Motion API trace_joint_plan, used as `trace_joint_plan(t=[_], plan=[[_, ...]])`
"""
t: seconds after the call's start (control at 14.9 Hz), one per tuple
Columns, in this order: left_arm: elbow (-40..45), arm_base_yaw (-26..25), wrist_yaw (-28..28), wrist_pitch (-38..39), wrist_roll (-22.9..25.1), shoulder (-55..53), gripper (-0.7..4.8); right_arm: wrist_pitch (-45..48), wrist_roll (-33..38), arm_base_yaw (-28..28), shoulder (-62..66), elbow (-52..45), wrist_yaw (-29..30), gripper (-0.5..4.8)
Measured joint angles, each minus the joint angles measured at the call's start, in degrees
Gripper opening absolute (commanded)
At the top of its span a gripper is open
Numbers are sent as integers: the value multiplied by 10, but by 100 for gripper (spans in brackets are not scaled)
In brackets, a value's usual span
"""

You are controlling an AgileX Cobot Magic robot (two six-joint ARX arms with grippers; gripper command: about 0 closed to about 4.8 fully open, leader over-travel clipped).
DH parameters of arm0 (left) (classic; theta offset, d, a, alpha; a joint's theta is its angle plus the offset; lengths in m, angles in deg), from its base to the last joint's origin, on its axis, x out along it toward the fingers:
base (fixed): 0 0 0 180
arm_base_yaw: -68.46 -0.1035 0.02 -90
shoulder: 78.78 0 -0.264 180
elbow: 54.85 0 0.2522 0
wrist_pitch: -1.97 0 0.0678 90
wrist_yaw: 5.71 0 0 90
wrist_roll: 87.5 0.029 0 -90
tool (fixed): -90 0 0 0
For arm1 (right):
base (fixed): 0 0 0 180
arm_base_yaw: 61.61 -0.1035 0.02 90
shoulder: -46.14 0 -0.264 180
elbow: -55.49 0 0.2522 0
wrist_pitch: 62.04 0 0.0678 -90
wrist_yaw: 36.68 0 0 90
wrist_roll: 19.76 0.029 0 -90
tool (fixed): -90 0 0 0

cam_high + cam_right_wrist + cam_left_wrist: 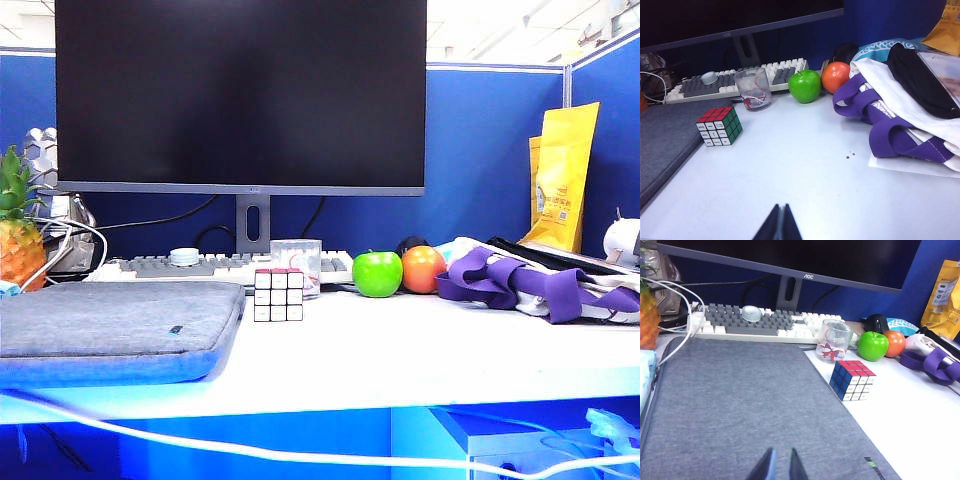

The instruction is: Rotate the Rubik's Cube so that its red face is facing towards you.

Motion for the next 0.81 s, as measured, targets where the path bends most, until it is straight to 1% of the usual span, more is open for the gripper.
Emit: trace_joint_plan(t=[0.67,0.74,0.81], plan=[[0,0,0,4,0,0,52,0,0,0,0,0,0,9],[0,0,1,4,-4,0,52,0,0,0,0,0,0,9],[0,0,-1,3,-33,0,52,1,3,0,0,0,0,12]])
